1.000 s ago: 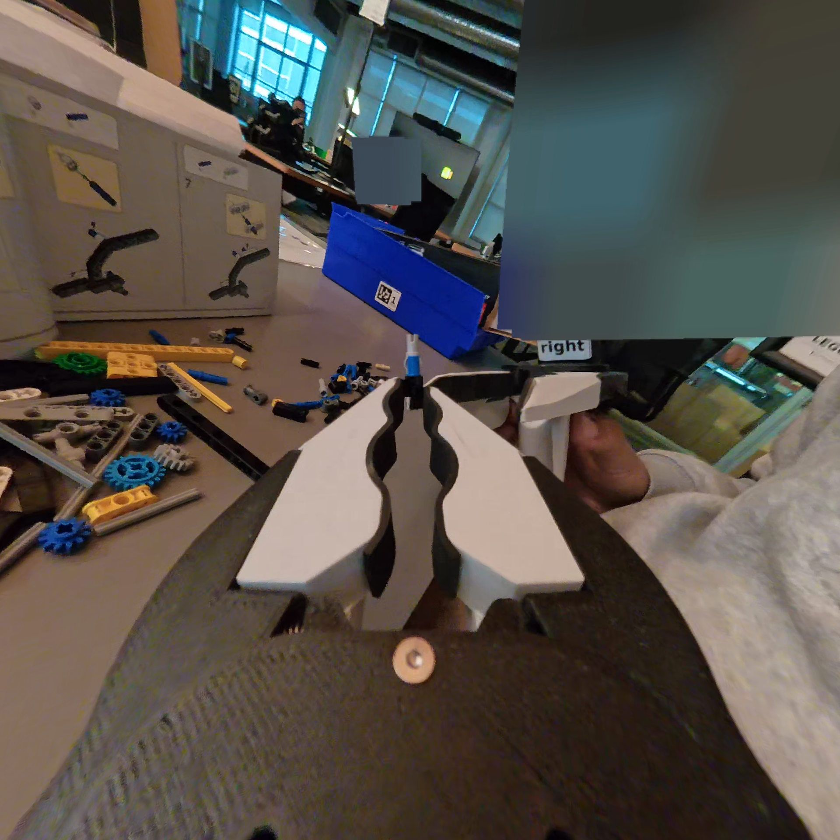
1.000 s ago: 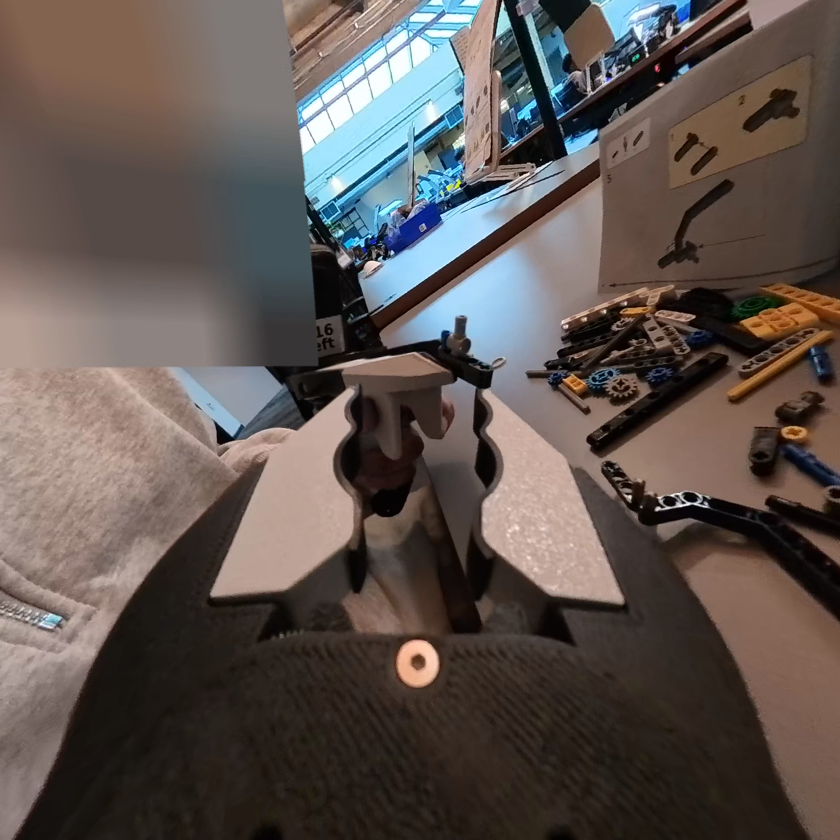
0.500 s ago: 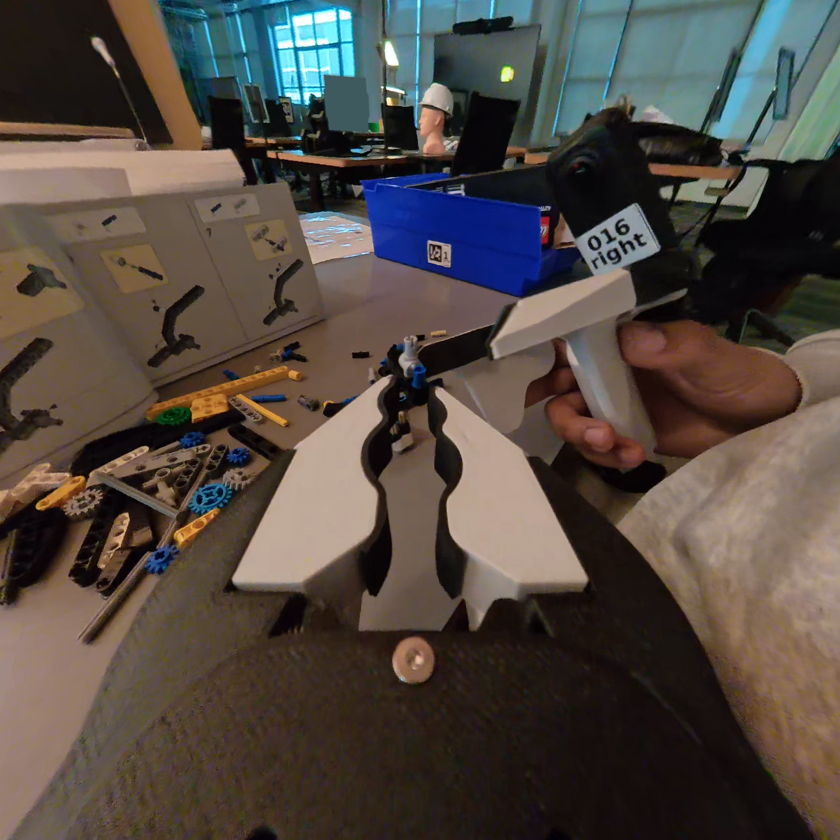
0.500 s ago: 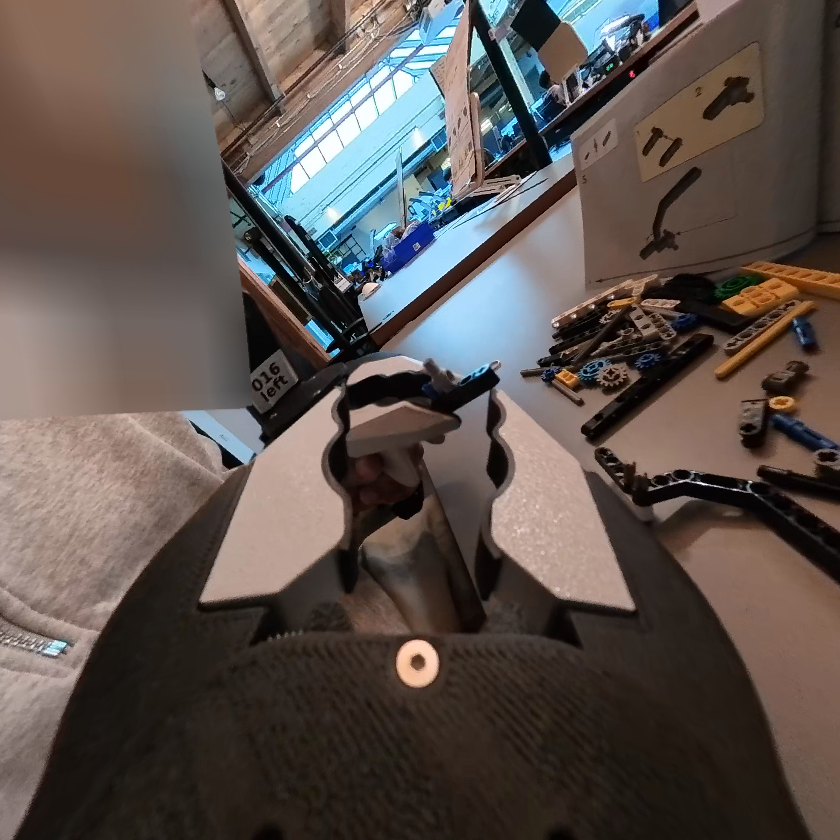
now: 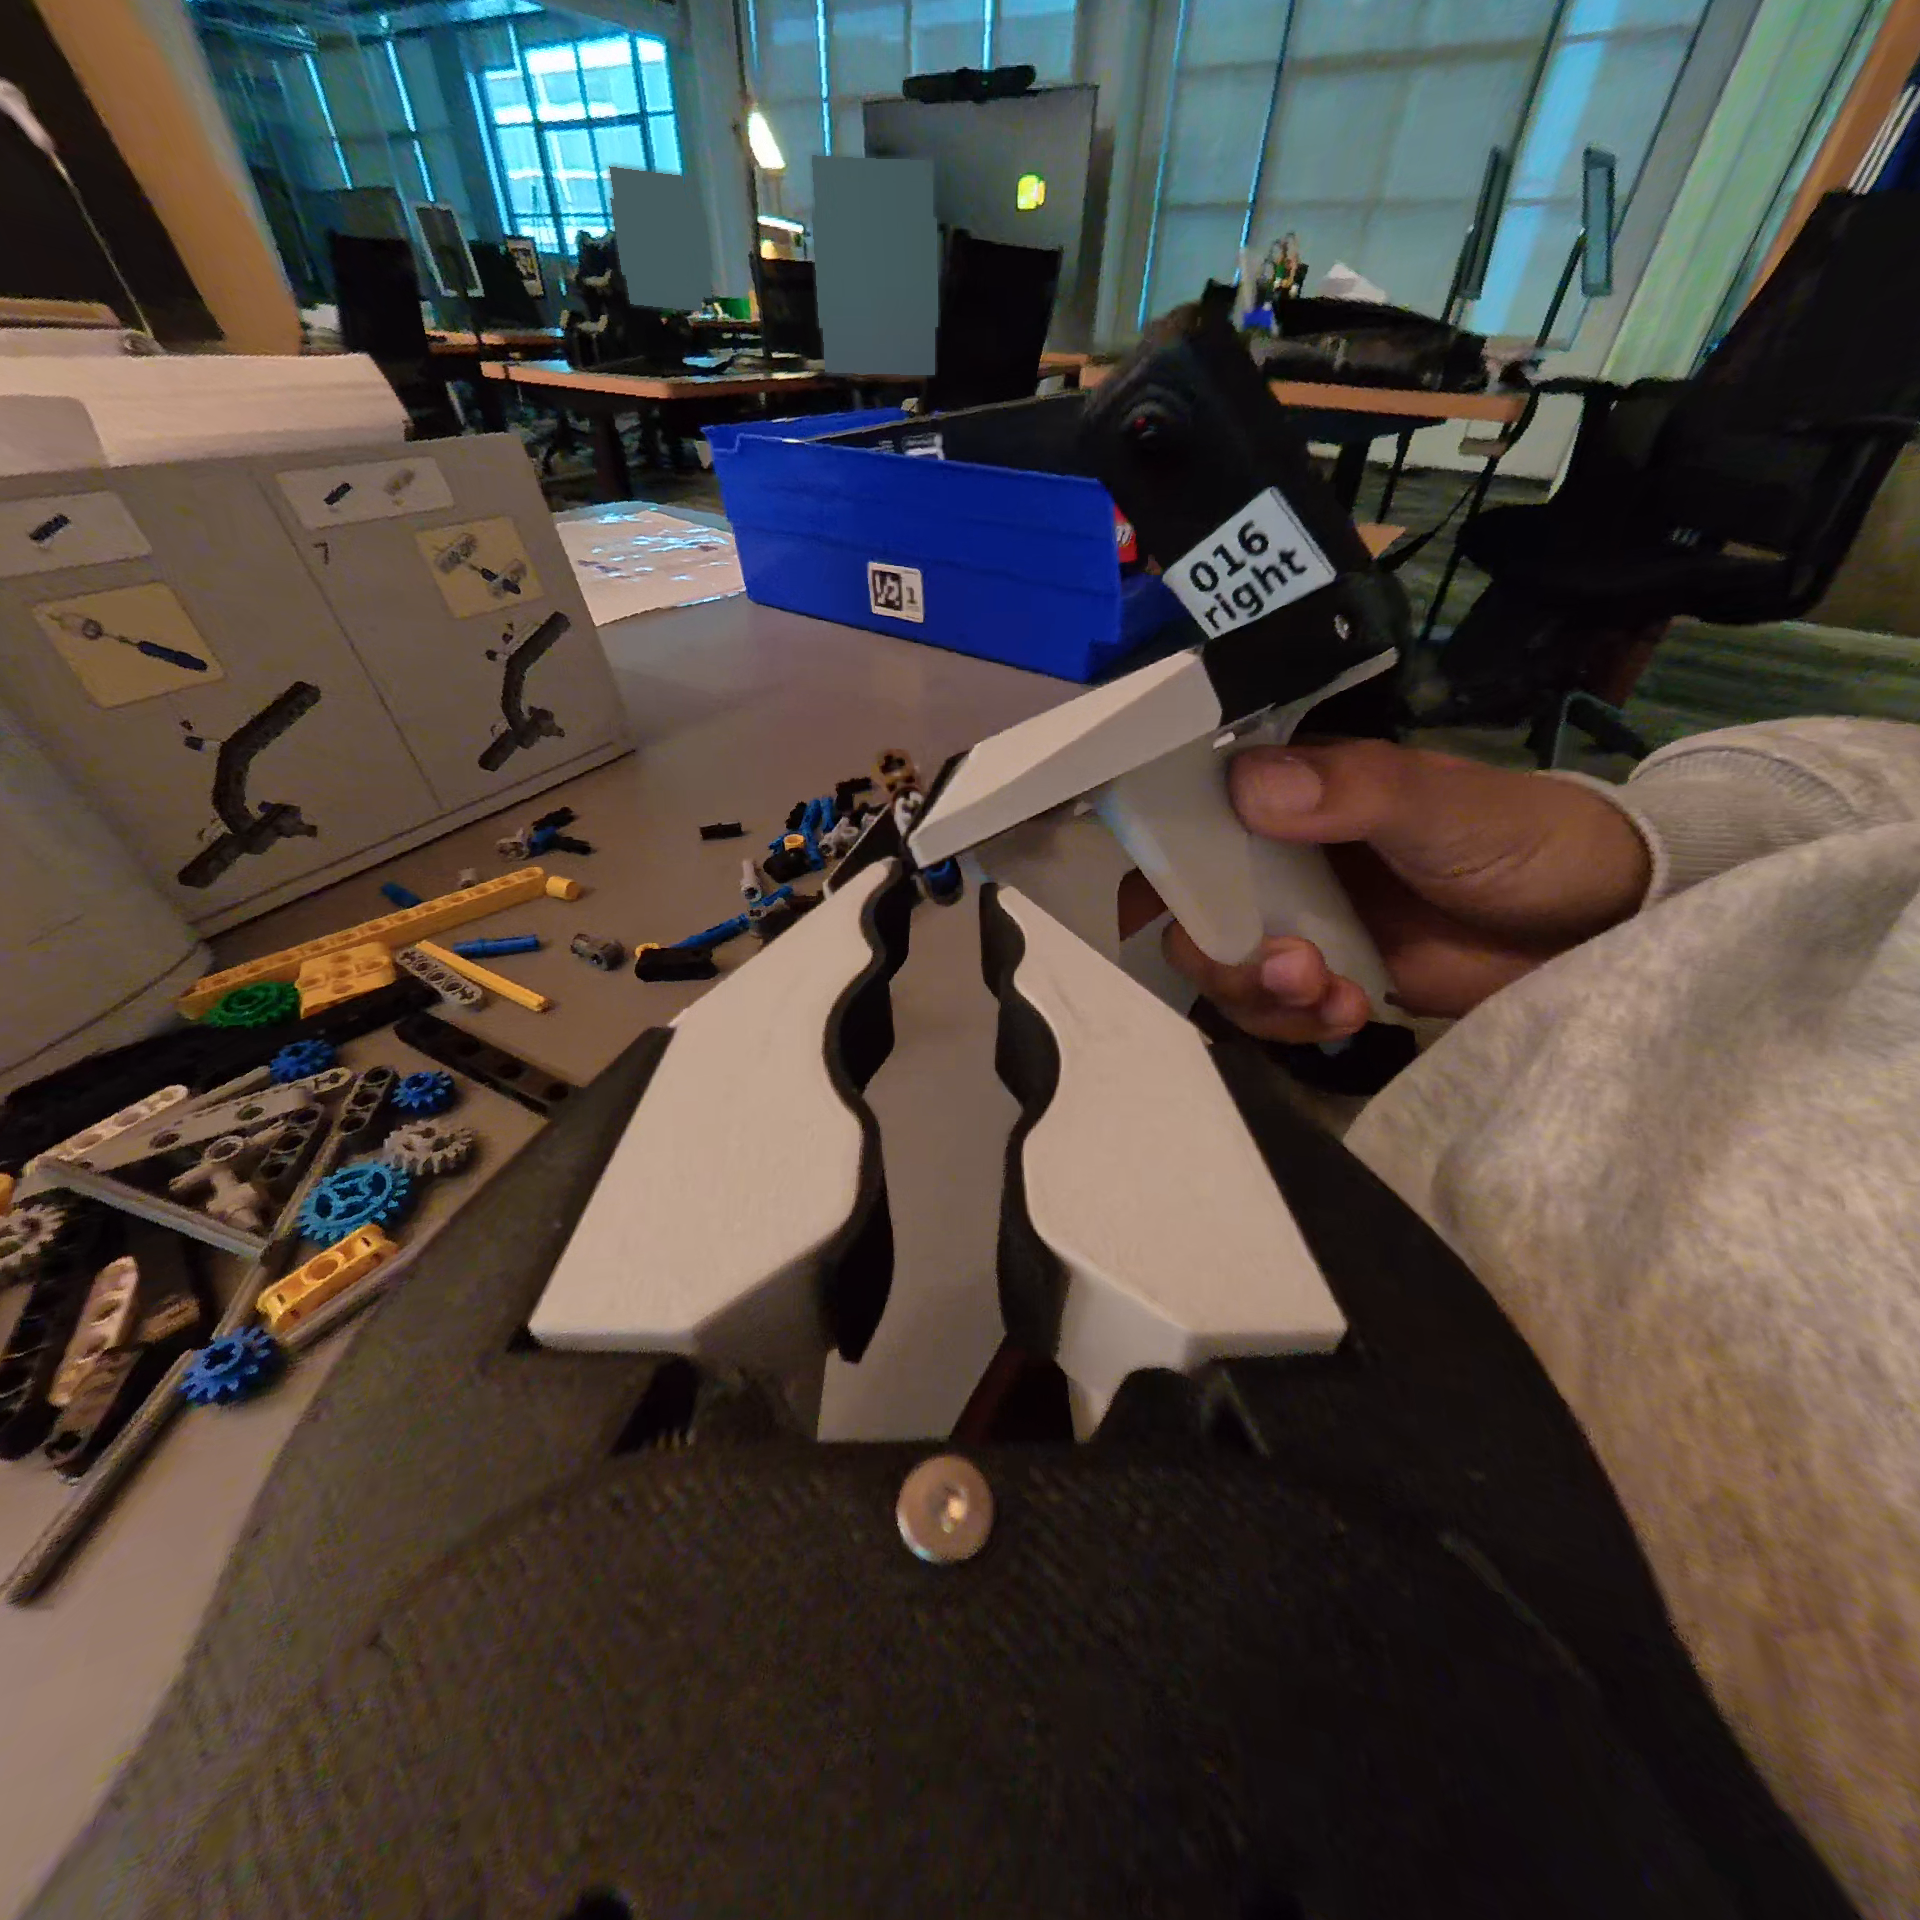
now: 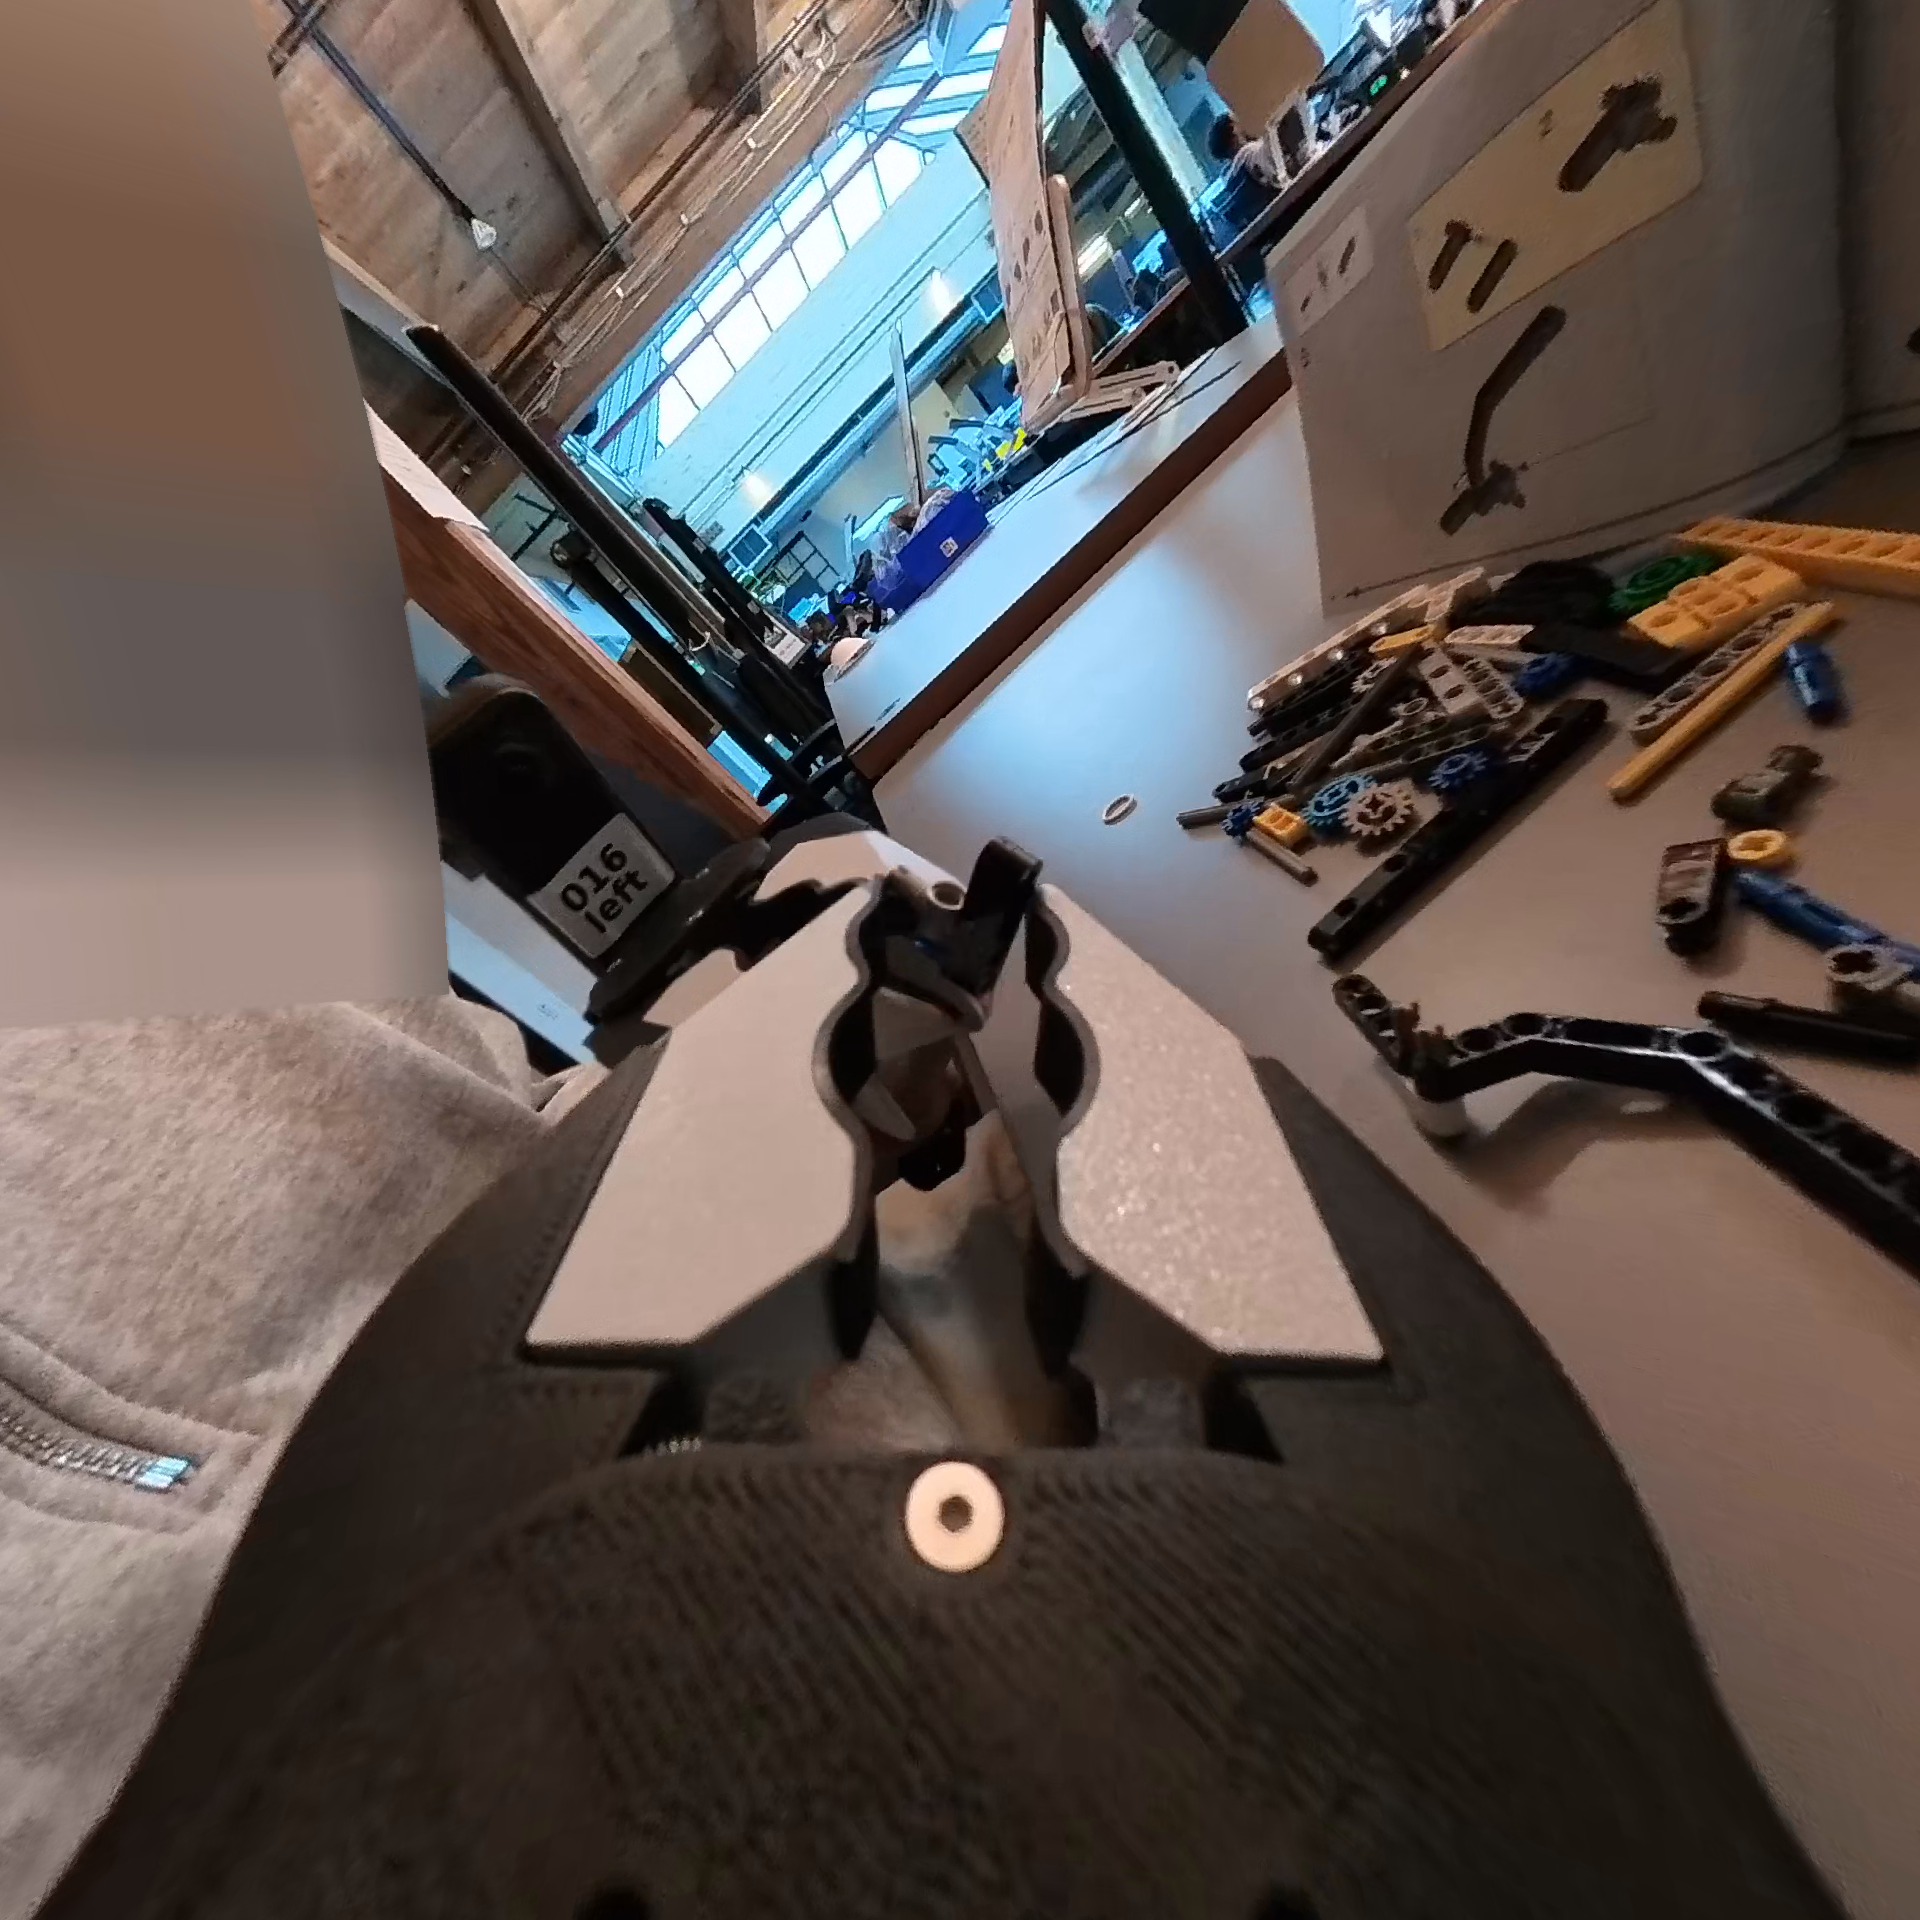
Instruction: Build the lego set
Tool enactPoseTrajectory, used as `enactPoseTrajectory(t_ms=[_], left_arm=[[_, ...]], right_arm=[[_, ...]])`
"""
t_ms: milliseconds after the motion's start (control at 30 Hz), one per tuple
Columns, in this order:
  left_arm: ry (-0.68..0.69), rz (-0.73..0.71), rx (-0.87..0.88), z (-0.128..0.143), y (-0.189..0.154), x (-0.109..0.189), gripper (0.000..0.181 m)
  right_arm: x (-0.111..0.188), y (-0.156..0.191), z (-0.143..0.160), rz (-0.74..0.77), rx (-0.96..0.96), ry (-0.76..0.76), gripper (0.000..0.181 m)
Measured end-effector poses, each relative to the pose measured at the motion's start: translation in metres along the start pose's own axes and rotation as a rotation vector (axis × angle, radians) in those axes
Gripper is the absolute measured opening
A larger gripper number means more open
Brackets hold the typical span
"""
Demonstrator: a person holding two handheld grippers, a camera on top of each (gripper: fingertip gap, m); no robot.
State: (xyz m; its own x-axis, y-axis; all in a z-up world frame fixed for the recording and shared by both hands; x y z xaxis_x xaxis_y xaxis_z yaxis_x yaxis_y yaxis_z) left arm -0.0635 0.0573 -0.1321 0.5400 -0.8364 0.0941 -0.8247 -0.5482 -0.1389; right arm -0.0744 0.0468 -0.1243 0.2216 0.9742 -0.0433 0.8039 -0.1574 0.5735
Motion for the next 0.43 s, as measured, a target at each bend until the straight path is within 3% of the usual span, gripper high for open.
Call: enactPoseTrajectory(t_ms=[267,433], left_arm=[[-0.096,0.094,0.185,-0.015,0.005,0.008,0.022],[-0.092,0.110,0.205,-0.014,0.004,0.007,0.023]], right_arm=[[0.014,0.002,-0.010,-0.095,-0.093,-0.051,0.023],[0.015,0.005,-0.010,-0.118,-0.087,-0.050,0.023]])
Point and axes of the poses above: each gripper's, where its closed fingertips meet, x back along the fingers, z out of its underside, y = z × x across the jaws, the point moved 1 cm from there along x, back along the fingers, and after that the axes turned 6 degrees about x, right-handed, at the moved point
